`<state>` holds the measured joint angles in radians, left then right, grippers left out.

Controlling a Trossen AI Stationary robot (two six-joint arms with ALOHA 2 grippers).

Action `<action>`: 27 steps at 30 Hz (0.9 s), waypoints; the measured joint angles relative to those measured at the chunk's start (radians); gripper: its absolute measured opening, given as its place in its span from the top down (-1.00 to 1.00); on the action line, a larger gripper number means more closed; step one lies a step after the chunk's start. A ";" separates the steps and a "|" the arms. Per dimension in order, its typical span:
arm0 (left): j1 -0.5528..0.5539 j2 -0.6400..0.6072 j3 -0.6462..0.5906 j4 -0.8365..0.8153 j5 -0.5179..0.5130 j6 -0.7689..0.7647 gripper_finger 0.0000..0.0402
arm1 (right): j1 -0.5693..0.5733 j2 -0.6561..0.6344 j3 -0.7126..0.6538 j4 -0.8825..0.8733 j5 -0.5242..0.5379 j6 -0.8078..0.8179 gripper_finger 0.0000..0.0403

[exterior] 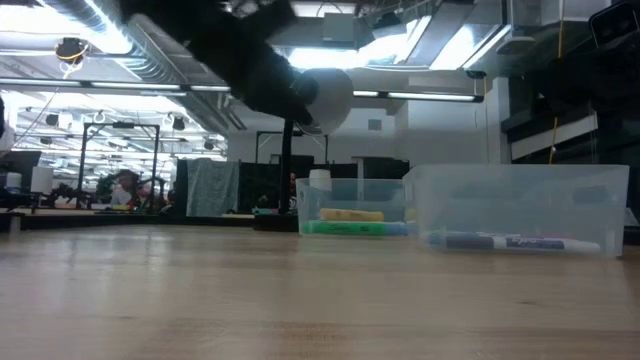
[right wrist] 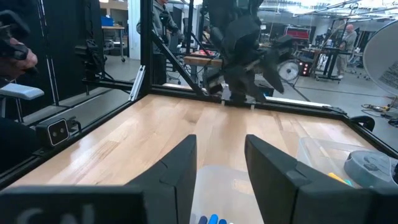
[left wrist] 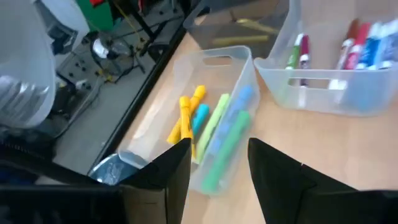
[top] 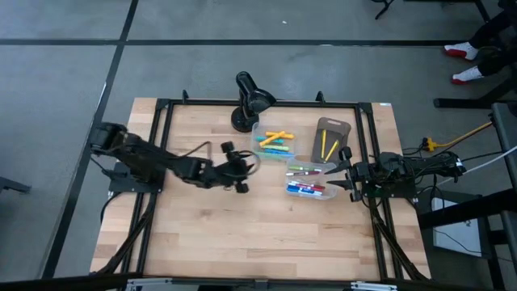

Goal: Pick & Place Markers
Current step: Return to Home Position

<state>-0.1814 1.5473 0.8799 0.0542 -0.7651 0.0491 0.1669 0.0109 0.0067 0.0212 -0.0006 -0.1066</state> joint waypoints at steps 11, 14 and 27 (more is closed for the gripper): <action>-0.098 -0.375 -0.437 0.361 0.168 -0.047 0.24 | 0.000 0.000 0.000 0.000 0.000 0.000 0.33; -0.110 -0.468 -0.544 0.443 0.218 -0.091 0.24 | 0.000 0.000 0.000 0.000 0.000 0.000 0.33; -0.127 -0.610 -0.872 0.850 0.266 -0.188 0.24 | 0.000 0.000 0.000 0.000 0.000 0.000 0.33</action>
<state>-0.3080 0.9370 0.0078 0.9046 -0.4988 -0.1388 0.1667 0.0109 0.0067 0.0209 -0.0006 -0.1066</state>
